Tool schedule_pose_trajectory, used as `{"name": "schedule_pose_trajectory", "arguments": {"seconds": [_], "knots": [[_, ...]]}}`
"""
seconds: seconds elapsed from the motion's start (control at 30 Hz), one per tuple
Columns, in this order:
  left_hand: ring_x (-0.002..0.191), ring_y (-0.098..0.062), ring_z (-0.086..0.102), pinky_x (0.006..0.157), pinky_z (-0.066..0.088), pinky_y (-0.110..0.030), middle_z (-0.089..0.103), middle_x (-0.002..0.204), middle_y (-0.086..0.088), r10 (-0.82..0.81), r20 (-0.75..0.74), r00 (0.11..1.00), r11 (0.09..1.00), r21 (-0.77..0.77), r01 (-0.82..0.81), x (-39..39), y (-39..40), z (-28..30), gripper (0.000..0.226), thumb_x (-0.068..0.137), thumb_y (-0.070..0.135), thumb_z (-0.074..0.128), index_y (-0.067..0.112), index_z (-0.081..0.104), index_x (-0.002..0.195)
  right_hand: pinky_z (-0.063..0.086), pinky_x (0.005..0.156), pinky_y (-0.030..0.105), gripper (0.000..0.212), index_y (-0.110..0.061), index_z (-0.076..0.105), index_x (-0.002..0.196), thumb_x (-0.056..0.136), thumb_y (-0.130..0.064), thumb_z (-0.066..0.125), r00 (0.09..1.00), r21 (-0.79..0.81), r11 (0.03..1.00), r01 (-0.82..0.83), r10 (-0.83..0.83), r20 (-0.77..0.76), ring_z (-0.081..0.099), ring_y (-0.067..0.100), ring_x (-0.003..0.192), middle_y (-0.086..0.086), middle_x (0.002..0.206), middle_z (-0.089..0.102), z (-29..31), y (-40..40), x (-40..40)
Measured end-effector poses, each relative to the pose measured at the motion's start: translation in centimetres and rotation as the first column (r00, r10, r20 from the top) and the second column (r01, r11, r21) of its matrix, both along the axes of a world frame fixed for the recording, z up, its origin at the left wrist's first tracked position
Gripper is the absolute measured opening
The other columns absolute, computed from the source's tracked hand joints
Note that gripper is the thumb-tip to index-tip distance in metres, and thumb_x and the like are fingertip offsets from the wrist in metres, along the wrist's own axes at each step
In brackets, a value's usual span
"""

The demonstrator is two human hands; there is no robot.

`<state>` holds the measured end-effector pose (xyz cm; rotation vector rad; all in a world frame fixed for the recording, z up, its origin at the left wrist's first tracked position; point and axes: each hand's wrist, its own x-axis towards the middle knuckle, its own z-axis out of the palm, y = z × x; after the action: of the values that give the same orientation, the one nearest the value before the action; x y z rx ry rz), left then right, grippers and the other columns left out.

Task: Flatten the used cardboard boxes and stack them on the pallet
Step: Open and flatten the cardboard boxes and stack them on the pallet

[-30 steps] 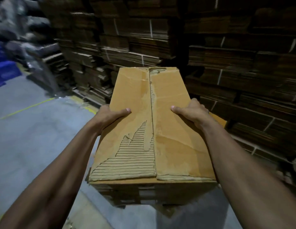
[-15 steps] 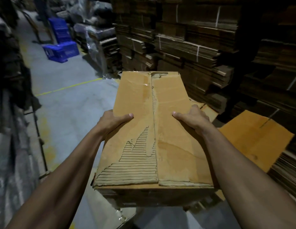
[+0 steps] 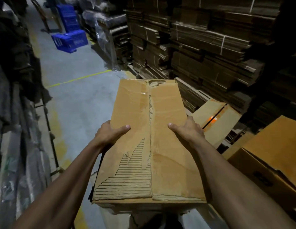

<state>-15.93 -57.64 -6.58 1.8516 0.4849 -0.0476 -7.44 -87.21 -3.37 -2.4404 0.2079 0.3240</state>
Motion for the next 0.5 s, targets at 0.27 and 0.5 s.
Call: {"name": "schedule_pose_trajectory", "arguments": {"seconds": [0.27,0.5], "knots": [[0.09,-0.018,0.074,0.083,0.061,-0.045,0.074,0.103,0.003,0.16,-0.018,0.987,0.986,-0.032,-0.161,10.1,1.0,-5.5,0.065,0.06,0.063,0.086,0.028,0.062,0.109,0.039,0.101,0.044,0.091,-0.016,0.032,0.147,0.08,-0.066,0.068,0.987,-0.006,0.987,-0.158,0.158,-0.039,0.045,0.038,0.132,0.015,0.14,0.053,-4.5,3.4,14.2],[0.094,-0.016,0.071,0.079,0.059,-0.036,0.072,0.105,0.006,0.331,-0.039,0.943,0.943,-0.025,-0.332,14.8,2.8,-6.2,0.058,0.072,0.05,0.085,0.024,0.06,0.117,0.039,0.1,0.045,0.091,-0.017,0.029,0.149,0.082,-0.068,0.065,0.955,-0.052,0.956,-0.287,0.281,-0.097,0.045,0.041,0.131,0.018,0.141,0.051,-4.6,8.3,22.3]]}}
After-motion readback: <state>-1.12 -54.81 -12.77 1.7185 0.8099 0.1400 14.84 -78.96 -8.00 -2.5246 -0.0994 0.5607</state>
